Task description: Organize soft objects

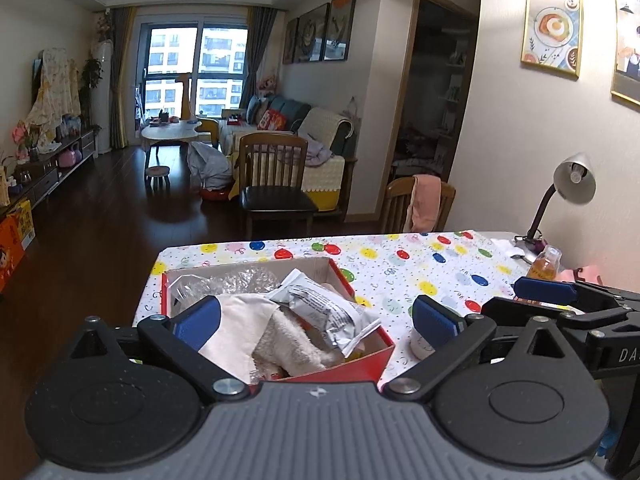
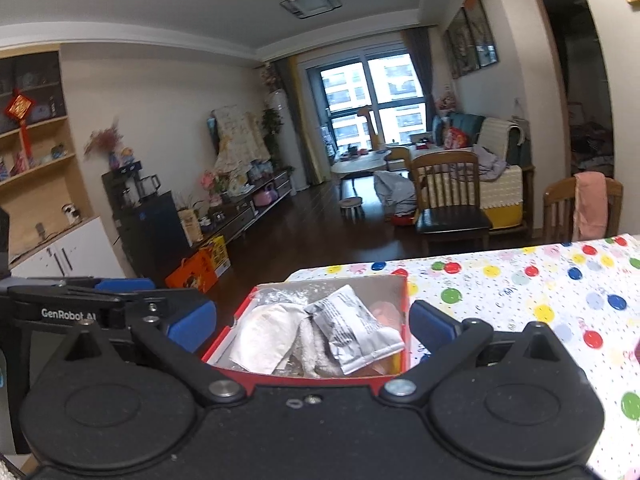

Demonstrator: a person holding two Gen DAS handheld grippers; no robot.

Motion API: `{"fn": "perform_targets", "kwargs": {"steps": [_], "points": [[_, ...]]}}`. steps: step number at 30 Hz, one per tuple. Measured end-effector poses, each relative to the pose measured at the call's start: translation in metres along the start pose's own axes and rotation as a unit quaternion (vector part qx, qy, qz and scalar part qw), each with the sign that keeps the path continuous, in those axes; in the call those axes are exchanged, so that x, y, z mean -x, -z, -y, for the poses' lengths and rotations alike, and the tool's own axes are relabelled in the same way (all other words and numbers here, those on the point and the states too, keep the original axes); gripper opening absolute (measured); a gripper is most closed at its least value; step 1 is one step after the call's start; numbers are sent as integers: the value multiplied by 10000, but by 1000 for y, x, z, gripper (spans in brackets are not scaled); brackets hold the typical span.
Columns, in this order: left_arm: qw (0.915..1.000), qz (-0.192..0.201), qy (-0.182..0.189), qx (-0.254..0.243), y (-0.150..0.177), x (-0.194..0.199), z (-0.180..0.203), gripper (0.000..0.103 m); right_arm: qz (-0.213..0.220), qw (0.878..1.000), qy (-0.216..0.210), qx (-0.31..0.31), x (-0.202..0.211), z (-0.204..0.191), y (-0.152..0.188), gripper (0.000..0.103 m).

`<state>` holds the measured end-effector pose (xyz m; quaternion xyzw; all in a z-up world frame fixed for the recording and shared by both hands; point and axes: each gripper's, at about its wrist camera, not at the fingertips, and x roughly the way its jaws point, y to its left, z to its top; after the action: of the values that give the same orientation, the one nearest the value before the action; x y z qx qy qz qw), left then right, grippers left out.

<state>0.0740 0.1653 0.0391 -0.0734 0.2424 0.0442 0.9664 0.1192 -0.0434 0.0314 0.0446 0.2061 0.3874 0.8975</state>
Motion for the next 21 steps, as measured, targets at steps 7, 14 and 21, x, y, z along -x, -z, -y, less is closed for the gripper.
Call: {"fn": "perform_targets", "kwargs": {"steps": [7,14,21], "points": [[9997,192,83,-151,8,8,12,103,153,9998,146,21,10,1,4,103],[9995,239,103,-198,13,10,19,103,312,9990,297,107,16,-3,10,103],[9994,238,97,-236,17,13,22,103,384,9975,586,70,22,-4,14,103]]}}
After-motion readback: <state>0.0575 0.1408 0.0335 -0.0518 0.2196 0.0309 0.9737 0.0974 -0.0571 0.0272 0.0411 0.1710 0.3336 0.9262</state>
